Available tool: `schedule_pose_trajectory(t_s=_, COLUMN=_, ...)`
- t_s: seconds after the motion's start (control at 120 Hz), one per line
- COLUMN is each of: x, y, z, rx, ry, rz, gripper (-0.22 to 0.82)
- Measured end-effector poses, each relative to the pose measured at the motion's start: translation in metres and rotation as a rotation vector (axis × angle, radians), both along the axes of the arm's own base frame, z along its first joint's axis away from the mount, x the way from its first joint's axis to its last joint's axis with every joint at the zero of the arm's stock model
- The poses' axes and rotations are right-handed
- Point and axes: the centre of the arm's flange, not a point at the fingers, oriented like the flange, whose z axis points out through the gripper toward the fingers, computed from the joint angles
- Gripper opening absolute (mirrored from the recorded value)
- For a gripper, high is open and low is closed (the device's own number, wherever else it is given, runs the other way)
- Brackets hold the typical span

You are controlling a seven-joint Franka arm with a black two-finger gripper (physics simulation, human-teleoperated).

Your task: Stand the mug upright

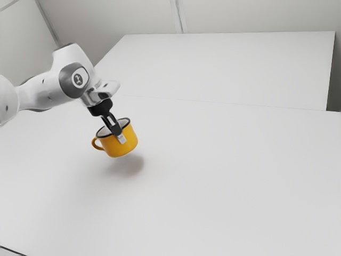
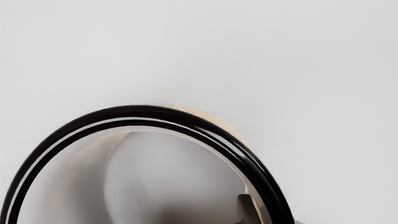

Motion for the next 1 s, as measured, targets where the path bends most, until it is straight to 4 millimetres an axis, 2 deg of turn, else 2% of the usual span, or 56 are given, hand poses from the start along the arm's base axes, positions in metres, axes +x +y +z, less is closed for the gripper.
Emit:
schedule_pose_trajectory(t_s=0.125, x=-0.001, y=-0.013, z=-0.020, rx=0.119, ry=-0.044, rz=-0.002, gripper=-0.17)
schedule_pose_trajectory(t_s=0.417, x=-0.020, y=0.021, z=-0.069, rx=0.215, ry=-0.106, rz=0.152, gripper=-0.17)
schedule_pose_trajectory(t_s=0.492, x=-0.027, y=0.019, z=-0.083, rx=0.220, ry=-0.107, rz=0.176, gripper=-0.17)
schedule_pose_trajectory(t_s=0.567, x=-0.032, y=0.009, z=-0.096, rx=0.222, ry=-0.106, rz=0.183, gripper=-0.17)
schedule_pose_trajectory(t_s=0.6, x=-0.032, y=0.003, z=-0.100, rx=0.221, ry=-0.108, rz=0.183, gripper=-0.13)
schedule_pose_trajectory(t_s=0.7, x=-0.031, y=-0.011, z=-0.104, rx=0.213, ry=-0.116, rz=0.183, gripper=0.09)
schedule_pose_trajectory(t_s=0.8, x=-0.030, y=-0.013, z=-0.104, rx=0.209, ry=-0.125, rz=0.200, gripper=0.28)
schedule_pose_trajectory(t_s=0.892, x=-0.030, y=-0.008, z=-0.101, rx=0.207, ry=-0.133, rz=0.223, gripper=0.40)
schedule_pose_trajectory(t_s=1.0, x=-0.029, y=-0.005, z=-0.096, rx=0.206, ry=-0.142, rz=0.243, gripper=0.48)
